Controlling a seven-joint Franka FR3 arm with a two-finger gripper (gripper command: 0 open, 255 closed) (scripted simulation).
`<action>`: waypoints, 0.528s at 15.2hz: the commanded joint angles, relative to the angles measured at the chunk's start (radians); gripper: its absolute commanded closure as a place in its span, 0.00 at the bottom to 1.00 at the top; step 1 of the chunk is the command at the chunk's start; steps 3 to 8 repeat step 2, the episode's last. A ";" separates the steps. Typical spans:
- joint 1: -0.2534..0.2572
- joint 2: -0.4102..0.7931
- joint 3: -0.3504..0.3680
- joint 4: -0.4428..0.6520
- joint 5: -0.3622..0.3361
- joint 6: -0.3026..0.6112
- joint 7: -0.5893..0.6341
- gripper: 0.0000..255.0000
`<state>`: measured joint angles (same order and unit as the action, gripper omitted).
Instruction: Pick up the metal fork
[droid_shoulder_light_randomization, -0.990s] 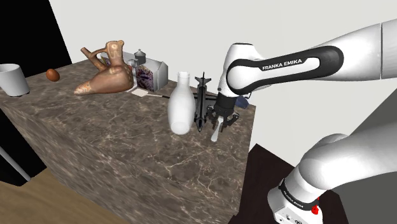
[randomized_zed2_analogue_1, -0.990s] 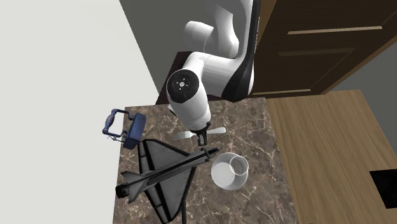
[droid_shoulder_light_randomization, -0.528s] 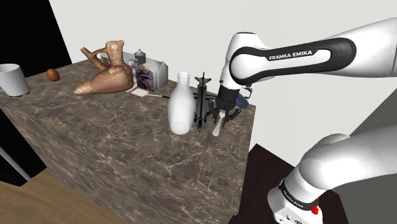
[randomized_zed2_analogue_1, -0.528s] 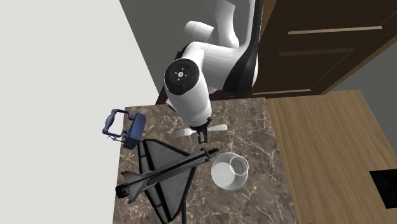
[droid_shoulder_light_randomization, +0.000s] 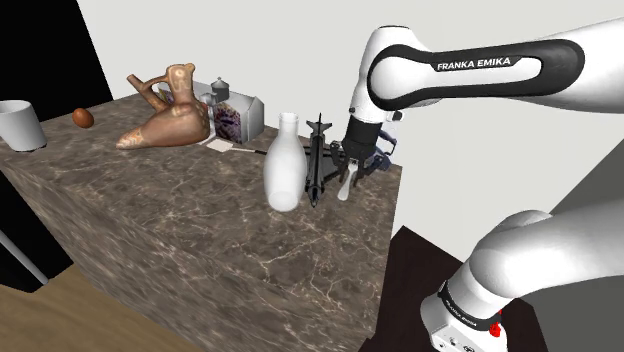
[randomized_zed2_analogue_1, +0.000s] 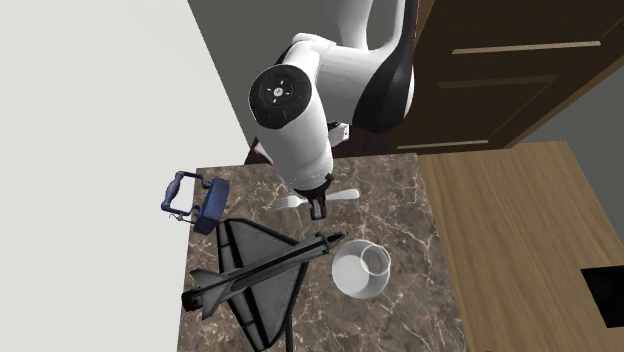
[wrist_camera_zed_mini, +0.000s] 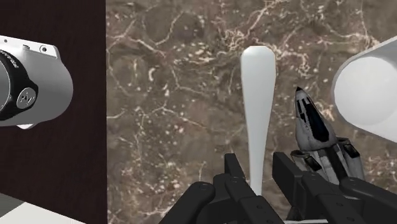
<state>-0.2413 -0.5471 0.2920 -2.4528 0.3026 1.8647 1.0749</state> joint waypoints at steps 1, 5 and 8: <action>0.001 -0.002 0.000 0.013 -0.001 -0.015 0.005 1.00; 0.001 -0.002 0.000 0.013 -0.001 -0.015 0.005 1.00; 0.001 -0.002 0.000 0.013 -0.001 -0.015 0.005 1.00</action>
